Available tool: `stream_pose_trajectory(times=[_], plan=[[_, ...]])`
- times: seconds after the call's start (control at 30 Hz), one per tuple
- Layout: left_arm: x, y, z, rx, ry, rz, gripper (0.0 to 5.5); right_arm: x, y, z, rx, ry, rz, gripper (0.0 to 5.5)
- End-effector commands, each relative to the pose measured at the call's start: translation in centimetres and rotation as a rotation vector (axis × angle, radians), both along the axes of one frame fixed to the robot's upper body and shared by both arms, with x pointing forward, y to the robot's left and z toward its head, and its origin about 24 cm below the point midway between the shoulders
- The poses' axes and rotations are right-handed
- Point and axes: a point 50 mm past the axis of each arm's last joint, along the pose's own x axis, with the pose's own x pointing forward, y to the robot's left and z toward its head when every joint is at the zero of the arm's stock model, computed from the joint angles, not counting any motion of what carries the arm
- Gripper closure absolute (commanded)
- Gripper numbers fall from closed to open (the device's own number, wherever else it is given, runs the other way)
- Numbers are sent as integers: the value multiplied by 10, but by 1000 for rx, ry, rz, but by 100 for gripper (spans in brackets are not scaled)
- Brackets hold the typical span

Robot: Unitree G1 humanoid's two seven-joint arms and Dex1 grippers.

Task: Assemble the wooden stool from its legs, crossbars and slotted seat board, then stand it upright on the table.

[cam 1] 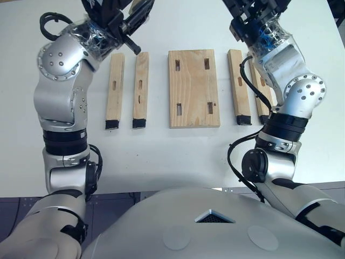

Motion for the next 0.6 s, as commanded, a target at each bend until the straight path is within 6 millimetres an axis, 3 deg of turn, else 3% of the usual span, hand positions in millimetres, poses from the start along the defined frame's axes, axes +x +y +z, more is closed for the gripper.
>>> stream_pose_trajectory(times=[0.03, 0.17, 0.27, 0.6], plan=[[-2, -19, -2, -29, 13, -47, 425, 2, 2, -2, 11, 38, 3, 236], [-5, -40, -7, -52, 28, -106, 425, 4, 4, -4, 12, 65, 3, 236], [-8, -43, -10, -51, 37, -122, 425, 7, 6, -9, -8, 101, -4, 236], [-16, -49, -21, 17, 58, -174, 425, 9, 8, -11, -18, 138, -8, 404]])
